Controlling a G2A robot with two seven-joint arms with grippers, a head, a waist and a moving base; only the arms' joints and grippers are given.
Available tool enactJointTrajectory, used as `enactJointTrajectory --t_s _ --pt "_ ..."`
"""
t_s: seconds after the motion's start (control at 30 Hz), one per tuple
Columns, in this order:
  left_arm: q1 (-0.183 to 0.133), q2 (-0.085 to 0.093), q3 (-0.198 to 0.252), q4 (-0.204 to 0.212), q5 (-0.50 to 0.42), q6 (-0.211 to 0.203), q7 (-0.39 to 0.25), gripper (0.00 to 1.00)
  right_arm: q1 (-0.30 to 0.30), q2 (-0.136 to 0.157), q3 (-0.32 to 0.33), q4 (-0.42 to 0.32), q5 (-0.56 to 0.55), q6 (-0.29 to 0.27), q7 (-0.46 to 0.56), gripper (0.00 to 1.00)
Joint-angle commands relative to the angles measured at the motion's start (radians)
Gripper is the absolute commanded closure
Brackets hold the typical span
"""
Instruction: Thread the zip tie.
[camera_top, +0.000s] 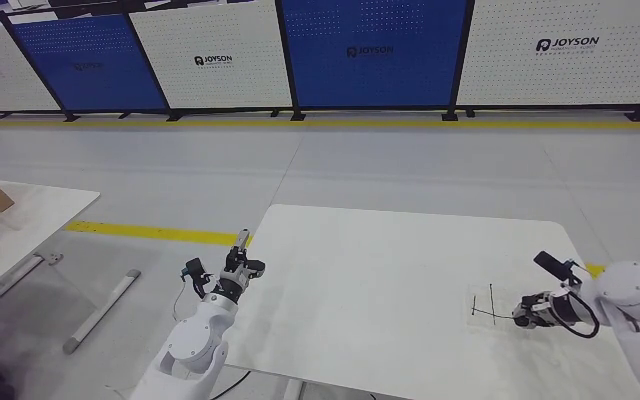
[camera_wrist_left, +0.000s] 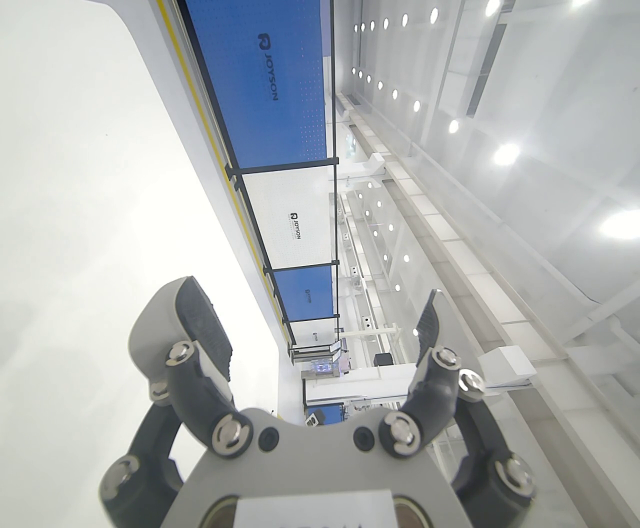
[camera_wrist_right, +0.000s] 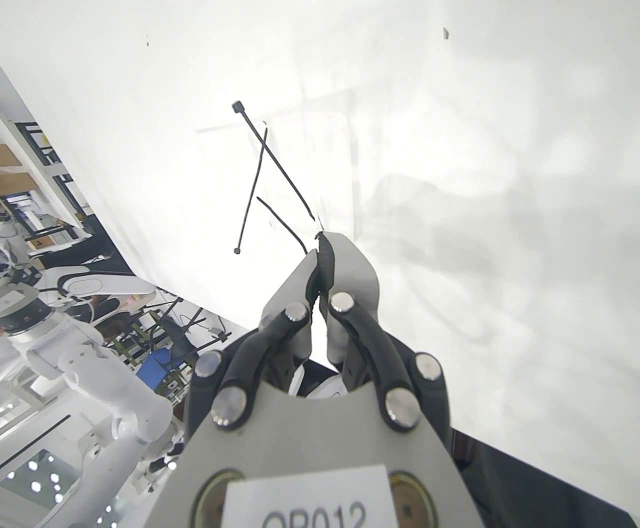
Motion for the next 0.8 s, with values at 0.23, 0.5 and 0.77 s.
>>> enactJointTrajectory --t_s 0.23,0.5,0.77 --pt "0.0 0.0 0.0 0.0 0.0 0.0 0.0 0.0 -0.055 0.019 0.095 -0.064 -0.001 0.0 0.0 1.0" --pt "0.0 0.0 0.0 0.0 0.0 0.0 0.0 0.0 -0.129 0.046 0.196 -0.129 0.101 0.0 0.0 1.0" --pt "0.0 0.0 0.0 0.0 0.0 0.0 0.0 0.0 -0.129 0.046 0.196 -0.129 0.101 0.0 0.0 1.0"
